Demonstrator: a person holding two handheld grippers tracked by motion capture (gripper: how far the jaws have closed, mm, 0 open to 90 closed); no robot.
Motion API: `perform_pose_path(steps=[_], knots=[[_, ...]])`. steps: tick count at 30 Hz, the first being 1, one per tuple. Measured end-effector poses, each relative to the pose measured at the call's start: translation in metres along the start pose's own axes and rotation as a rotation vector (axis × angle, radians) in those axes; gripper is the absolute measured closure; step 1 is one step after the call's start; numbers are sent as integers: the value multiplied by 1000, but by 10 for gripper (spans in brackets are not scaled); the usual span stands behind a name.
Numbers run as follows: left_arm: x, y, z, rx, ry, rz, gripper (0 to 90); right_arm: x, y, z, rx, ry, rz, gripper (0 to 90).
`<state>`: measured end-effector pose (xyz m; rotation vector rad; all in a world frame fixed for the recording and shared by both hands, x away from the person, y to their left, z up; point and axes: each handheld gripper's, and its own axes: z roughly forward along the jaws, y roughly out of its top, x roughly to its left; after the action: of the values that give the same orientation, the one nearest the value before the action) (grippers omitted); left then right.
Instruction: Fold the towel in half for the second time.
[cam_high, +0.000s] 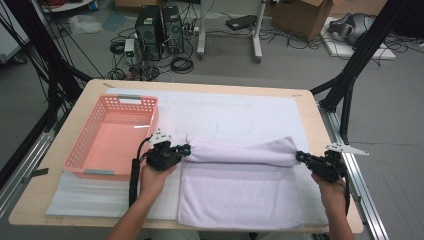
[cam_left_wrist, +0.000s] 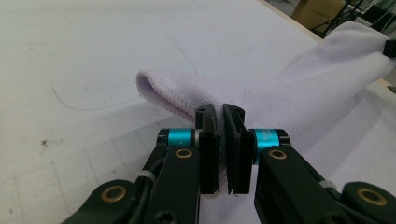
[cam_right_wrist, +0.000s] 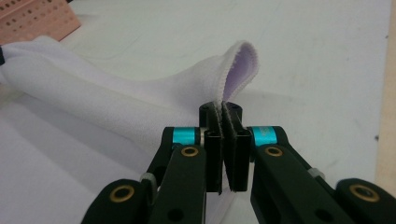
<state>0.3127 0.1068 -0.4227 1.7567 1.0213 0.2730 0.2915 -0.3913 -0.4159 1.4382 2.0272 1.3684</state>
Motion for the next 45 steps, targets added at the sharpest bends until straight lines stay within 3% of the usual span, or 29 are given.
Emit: perform_pose_path(steps=[6,9,11,14,18,22,25,27,30,31,32,37,41,45], knots=[[-7,-17,-11,32,-28,9,844,6,-19,-9,36,7,-14,877],[-8,-21,-14,35,-18,12,809,9,-27,-10,71,2,-29,876],[-7,-19,-12,33,5,4,625,10,-29,-11,82,-7,-35,857],[-4,-9,-9,-5,31,-11,442,11,-22,-9,78,-53,-34,672],[2,3,3,-22,43,-19,384,9,-3,-1,80,-94,-47,548],[12,10,21,-1,64,-35,388,3,13,21,150,-112,-50,489],[19,10,34,55,59,-69,413,-2,21,41,213,-133,-50,459],[20,6,42,119,41,-75,454,-6,23,53,262,-124,-38,457],[16,1,47,194,47,-36,599,-8,22,65,325,-92,-64,602],[15,0,46,184,42,-31,695,-8,21,66,333,-98,-74,670],[14,-1,45,169,44,-24,768,-7,22,65,335,-92,-86,819],[8,5,33,93,44,19,820,0,21,51,261,-97,-137,842],[-1,8,13,7,4,34,820,9,15,29,157,-88,-141,842],[-12,-1,-7,-45,-42,48,819,21,5,5,68,-87,-153,841]])
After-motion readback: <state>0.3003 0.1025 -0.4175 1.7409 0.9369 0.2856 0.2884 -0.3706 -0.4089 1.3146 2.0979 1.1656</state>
